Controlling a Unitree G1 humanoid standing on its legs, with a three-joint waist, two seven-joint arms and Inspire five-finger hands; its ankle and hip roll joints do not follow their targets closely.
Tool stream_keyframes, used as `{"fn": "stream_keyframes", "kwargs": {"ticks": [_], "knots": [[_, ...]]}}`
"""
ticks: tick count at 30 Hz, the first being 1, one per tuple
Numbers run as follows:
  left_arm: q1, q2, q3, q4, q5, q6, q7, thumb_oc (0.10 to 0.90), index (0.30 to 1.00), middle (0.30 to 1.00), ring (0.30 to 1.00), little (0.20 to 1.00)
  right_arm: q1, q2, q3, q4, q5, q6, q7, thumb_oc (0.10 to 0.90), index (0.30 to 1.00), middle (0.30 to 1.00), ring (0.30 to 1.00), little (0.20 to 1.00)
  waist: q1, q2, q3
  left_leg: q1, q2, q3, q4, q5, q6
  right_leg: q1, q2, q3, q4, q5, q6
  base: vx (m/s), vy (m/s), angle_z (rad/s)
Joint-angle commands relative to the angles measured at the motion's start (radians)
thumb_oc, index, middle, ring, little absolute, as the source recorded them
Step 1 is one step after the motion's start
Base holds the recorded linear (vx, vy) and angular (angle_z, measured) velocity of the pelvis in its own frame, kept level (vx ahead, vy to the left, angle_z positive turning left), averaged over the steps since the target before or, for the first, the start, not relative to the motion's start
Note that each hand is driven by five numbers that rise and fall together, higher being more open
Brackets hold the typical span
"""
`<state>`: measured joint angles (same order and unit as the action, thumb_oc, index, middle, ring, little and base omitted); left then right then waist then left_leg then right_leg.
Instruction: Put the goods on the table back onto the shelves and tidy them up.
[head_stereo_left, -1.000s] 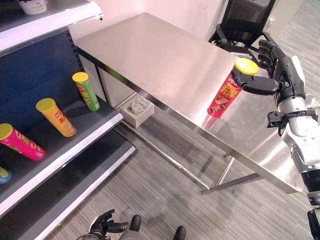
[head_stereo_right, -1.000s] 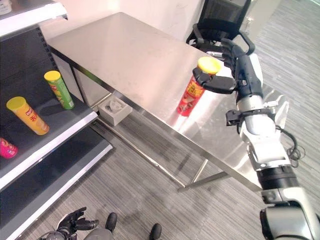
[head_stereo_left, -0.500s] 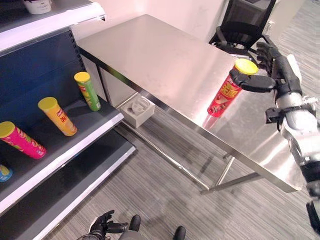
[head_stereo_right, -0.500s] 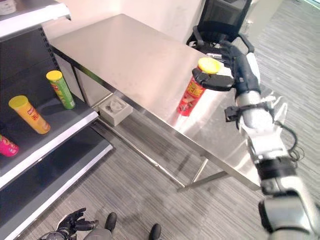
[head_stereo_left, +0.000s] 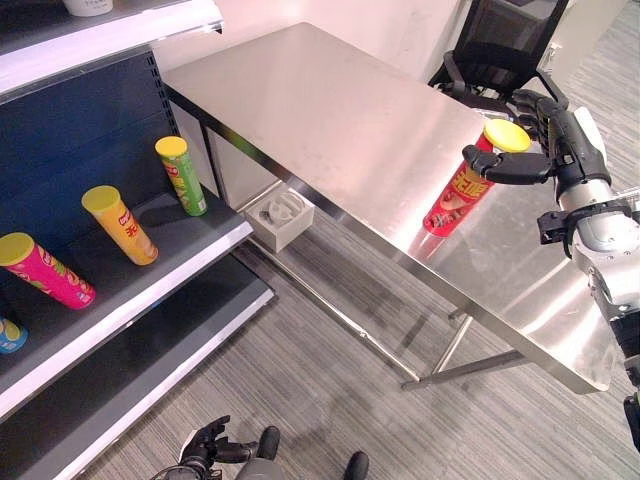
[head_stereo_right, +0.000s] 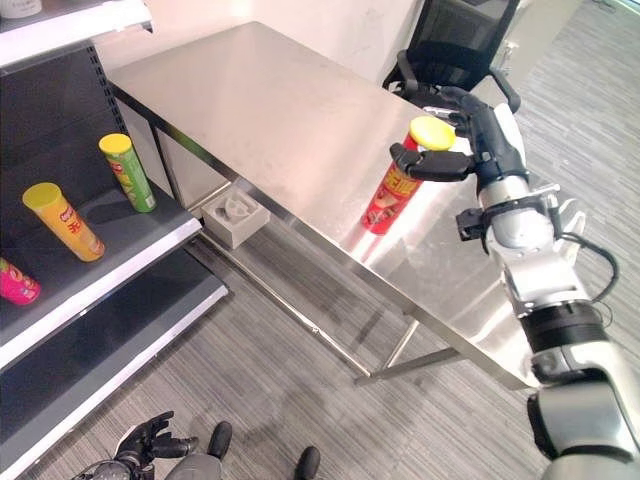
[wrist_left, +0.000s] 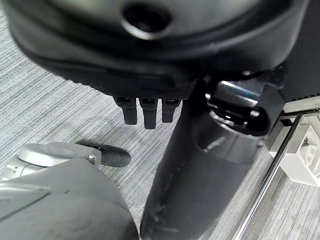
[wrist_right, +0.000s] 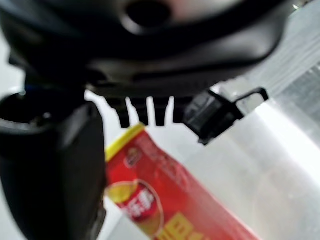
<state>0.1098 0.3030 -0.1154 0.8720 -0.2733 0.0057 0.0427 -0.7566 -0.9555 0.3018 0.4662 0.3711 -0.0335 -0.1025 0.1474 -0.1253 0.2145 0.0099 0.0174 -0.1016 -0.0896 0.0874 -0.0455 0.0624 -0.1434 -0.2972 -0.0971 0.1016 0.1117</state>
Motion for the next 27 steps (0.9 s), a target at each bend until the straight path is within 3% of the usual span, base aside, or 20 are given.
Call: {"fn": "stream_keyframes", "kwargs": {"ticks": [1,8,9,10,25,27], "knots": [[-0.039,0.039,-0.053,0.022,0.002,-0.037,0.015,0.800,0.900,0.900,0.900,0.900,-0.170,-0.069,-0.007,0.002,0.003,-0.054,-0.019,0.800,0.900,0.900,0.900,0.900,0.018,-0.003,-0.045,0.056,0.035,0.031,0.002,-0.106,-0.032,0.035,-0.054,-0.018,0.010,-0.060,0.091,0.00,0.000,0.00],[-0.043,0.037,-0.053,0.025,0.000,-0.034,0.016,0.800,0.900,0.900,0.900,0.900,-0.171,-0.063,0.012,0.006,0.018,-0.047,-0.002,0.800,0.900,0.900,0.900,0.900,0.016,-0.003,-0.045,0.055,0.034,0.033,0.002,-0.106,-0.033,0.036,-0.055,-0.020,0.010,-0.061,0.091,0.00,0.000,0.00],[-0.042,0.037,-0.055,0.025,-0.001,-0.033,0.016,0.800,0.900,0.900,0.900,0.900,-0.168,-0.061,0.013,0.007,0.020,-0.045,0.002,0.761,0.841,0.841,0.841,0.841,0.016,-0.003,-0.043,0.056,0.034,0.033,0.002,-0.107,-0.032,0.037,-0.056,-0.021,0.010,-0.061,0.091,0.00,0.000,0.00],[-0.042,0.038,-0.054,0.019,-0.006,-0.033,0.017,0.800,0.900,0.900,0.900,0.900,-0.172,-0.058,0.018,0.012,0.020,-0.040,0.003,0.400,0.300,0.300,0.300,0.300,0.017,-0.002,-0.041,0.057,0.033,0.034,0.002,-0.107,-0.031,0.036,-0.057,-0.022,0.010,-0.060,0.091,0.00,0.000,0.00],[-0.045,0.036,-0.050,0.033,-0.004,-0.032,0.020,0.800,0.900,0.900,0.900,0.900,-0.182,-0.063,0.038,0.011,0.008,-0.032,0.012,0.400,0.300,0.300,0.300,0.300,0.011,-0.001,-0.038,0.055,0.032,0.036,0.002,-0.106,-0.031,0.034,-0.057,-0.021,0.010,-0.060,0.092,0.00,0.000,0.00],[-0.042,0.038,-0.043,0.029,0.001,-0.031,0.021,0.800,0.900,0.900,0.900,0.900,-0.146,-0.064,-0.001,-0.005,-0.009,-0.032,0.000,0.400,0.300,0.300,0.300,0.300,0.006,0.003,-0.040,0.059,0.031,0.038,0.002,-0.107,-0.029,0.038,-0.059,-0.021,0.010,-0.060,0.093,0.00,0.000,0.00]]}}
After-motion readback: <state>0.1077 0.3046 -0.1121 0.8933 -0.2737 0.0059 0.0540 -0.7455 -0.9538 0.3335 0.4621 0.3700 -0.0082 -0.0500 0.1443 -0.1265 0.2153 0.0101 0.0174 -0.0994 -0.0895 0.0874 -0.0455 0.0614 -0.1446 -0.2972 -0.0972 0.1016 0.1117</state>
